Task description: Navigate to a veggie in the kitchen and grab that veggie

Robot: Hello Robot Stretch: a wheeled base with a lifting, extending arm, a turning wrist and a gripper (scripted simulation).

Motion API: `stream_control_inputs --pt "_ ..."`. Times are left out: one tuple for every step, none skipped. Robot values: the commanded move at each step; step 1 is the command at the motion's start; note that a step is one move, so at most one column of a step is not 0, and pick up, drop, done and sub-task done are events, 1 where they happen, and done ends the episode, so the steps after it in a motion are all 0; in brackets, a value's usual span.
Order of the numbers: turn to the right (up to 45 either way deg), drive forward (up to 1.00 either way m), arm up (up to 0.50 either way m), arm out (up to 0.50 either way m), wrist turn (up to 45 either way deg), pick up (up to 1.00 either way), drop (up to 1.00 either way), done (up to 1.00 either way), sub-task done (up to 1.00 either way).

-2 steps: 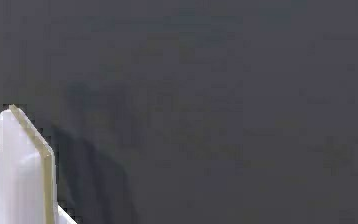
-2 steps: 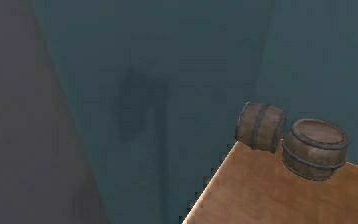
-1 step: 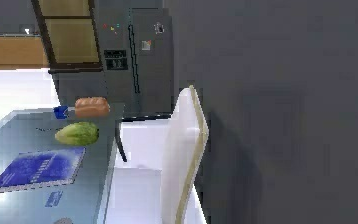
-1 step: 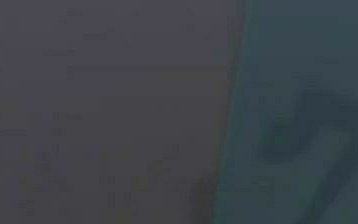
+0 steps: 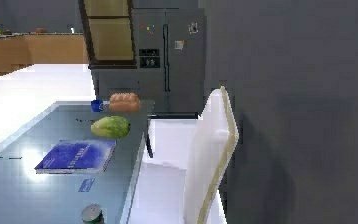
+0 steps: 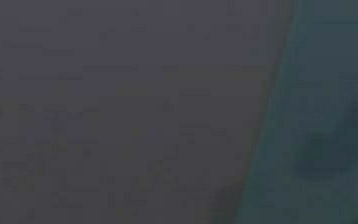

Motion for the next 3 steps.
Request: stream_control_inputs --pt "0.0 0.40 0.00 0.00 0.0 0.00 0.00 0.00 0.00" --pt "-45.0 0.00 0.00 0.00 0.0 0.00 0.00 0.00 0.00" --pt "-45.0 0.00 0.00 0.00 0.0 0.00 0.00 0.00 0.00"
